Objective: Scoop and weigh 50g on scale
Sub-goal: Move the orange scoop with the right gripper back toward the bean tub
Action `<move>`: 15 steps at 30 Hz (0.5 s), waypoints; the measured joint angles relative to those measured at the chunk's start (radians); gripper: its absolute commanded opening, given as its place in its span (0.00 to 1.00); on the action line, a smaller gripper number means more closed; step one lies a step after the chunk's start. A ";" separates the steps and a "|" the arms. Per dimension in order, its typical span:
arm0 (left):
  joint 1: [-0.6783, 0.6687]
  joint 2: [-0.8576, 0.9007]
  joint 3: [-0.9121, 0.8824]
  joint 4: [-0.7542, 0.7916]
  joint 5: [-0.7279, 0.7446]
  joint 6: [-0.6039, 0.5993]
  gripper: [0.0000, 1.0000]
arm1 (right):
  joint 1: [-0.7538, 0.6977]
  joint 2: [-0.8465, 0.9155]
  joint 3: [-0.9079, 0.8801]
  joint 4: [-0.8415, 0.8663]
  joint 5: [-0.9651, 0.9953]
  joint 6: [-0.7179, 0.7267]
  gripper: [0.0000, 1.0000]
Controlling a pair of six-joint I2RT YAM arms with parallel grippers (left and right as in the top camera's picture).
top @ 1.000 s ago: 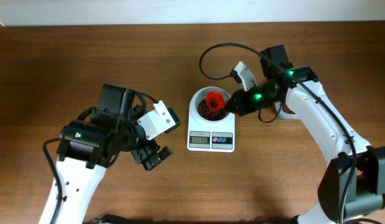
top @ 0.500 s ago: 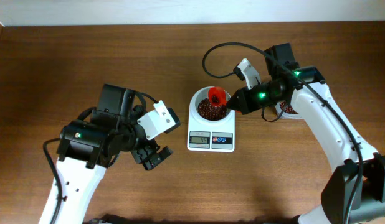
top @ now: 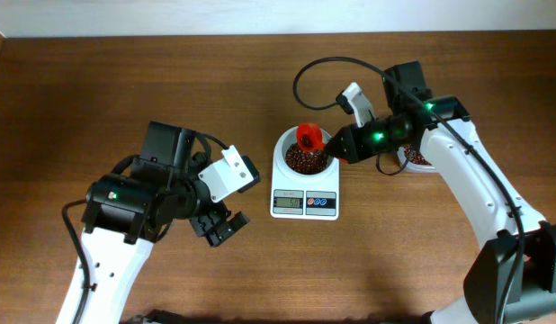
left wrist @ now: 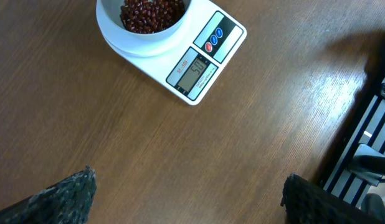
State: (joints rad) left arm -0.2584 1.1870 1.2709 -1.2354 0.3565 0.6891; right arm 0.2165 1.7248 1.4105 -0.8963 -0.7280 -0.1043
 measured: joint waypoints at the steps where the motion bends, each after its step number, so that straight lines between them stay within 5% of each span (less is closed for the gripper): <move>1: 0.000 0.000 0.000 0.000 0.000 0.000 0.99 | -0.005 0.000 0.000 0.000 -0.006 0.001 0.04; 7: 0.000 0.000 0.000 0.000 0.000 0.000 0.99 | -0.092 0.000 0.000 0.000 -0.034 0.004 0.04; 15: 0.000 0.000 0.000 0.000 0.000 0.000 0.99 | -0.402 0.000 0.000 -0.034 -0.042 -0.003 0.04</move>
State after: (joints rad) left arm -0.2584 1.1870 1.2709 -1.2354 0.3565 0.6891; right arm -0.1860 1.7248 1.4105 -0.9302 -0.7696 -0.1078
